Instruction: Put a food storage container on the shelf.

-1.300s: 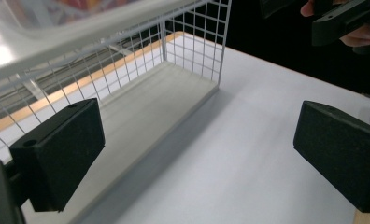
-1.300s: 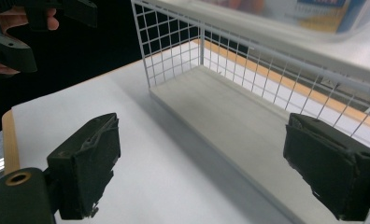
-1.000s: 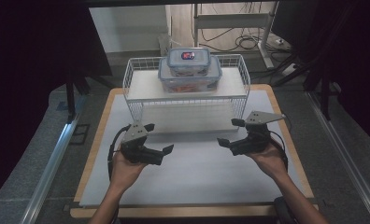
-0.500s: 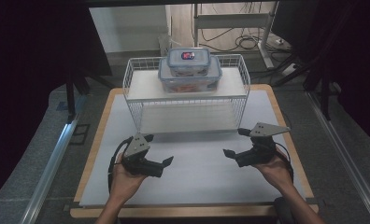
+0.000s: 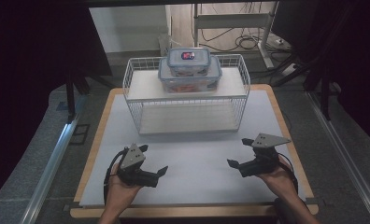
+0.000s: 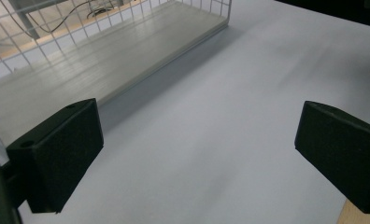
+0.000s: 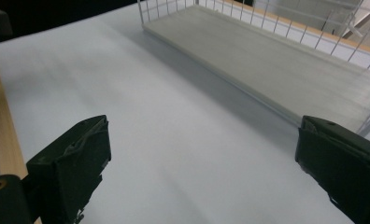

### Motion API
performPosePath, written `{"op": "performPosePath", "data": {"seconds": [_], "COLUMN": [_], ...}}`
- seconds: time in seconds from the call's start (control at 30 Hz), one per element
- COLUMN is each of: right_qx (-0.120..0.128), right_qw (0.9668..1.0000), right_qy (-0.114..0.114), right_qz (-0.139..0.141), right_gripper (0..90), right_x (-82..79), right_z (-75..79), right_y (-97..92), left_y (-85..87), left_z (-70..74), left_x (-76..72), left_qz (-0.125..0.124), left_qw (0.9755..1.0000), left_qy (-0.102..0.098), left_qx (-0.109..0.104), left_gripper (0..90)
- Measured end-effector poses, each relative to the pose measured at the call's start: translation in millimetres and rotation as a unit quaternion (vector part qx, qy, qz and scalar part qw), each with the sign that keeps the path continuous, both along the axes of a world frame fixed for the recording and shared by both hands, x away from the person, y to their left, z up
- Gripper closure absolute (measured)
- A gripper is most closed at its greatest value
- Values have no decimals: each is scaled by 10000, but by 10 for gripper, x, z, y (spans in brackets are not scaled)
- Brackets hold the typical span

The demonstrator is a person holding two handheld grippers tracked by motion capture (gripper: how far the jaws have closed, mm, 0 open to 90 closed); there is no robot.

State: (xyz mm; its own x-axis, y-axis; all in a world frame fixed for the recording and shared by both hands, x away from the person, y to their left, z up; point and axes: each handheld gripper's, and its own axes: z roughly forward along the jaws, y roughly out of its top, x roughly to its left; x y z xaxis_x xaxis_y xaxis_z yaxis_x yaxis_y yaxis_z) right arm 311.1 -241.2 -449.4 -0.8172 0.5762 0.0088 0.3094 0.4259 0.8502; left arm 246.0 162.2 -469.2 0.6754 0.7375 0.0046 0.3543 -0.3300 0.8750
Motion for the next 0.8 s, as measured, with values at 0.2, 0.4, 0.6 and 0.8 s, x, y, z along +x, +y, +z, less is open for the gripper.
{"op": "performPosePath", "data": {"seconds": [0.2,0.4,0.6,0.8], "right_qx": [-219,-357,-475,-620], "right_qw": [9997,9991,9983,9972], "right_qy": [39,57,82,109], "right_qz": [-63,-207,-322,-391], "right_gripper": [35,35,34,34], "right_x": [-18,-30,-42,-62], "right_z": [-128,-225,-325,-404], "right_y": [-53,-134,-206,-242], "left_y": [100,174,189,165], "left_z": [-150,-226,-297,-382], "left_x": [-76,-123,-137,-129], "left_qz": [169,306,364,377], "left_qw": [9998,9994,9990,9979], "left_qy": [106,134,157,209], "left_qx": [77,107,201,478], "left_gripper": [10,9,9,8]}}
